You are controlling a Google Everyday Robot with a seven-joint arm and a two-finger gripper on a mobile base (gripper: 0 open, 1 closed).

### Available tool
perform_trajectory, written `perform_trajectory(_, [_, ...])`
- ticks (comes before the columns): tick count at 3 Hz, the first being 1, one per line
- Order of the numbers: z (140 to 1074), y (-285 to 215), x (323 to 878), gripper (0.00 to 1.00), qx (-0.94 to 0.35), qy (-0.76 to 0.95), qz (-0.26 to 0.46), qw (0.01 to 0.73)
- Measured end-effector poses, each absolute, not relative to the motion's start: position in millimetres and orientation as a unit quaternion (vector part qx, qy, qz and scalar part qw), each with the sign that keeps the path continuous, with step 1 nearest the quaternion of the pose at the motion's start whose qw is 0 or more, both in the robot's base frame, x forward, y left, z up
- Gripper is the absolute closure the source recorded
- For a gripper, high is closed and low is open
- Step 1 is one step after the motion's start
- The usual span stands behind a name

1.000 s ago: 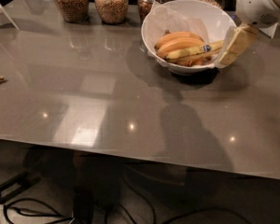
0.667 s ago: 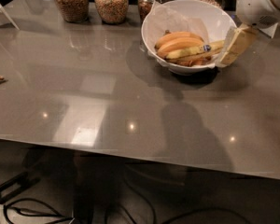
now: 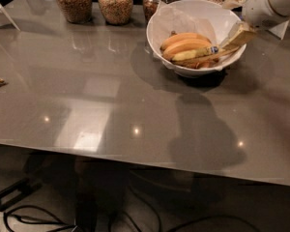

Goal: Pick banana from white bowl

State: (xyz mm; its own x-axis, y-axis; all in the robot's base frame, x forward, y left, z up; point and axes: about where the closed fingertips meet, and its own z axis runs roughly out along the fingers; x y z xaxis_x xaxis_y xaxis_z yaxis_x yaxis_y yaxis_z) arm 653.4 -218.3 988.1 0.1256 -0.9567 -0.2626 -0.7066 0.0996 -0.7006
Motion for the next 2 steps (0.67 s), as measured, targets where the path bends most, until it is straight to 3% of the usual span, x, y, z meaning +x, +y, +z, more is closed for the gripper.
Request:
perform_trajectory(1, [968,-230,667,0.42,-0.649,0.647,-0.168,0.363])
perform_trajectory(2, [941,-239,676,0.43,-0.652,0.656,-0.156,0.347])
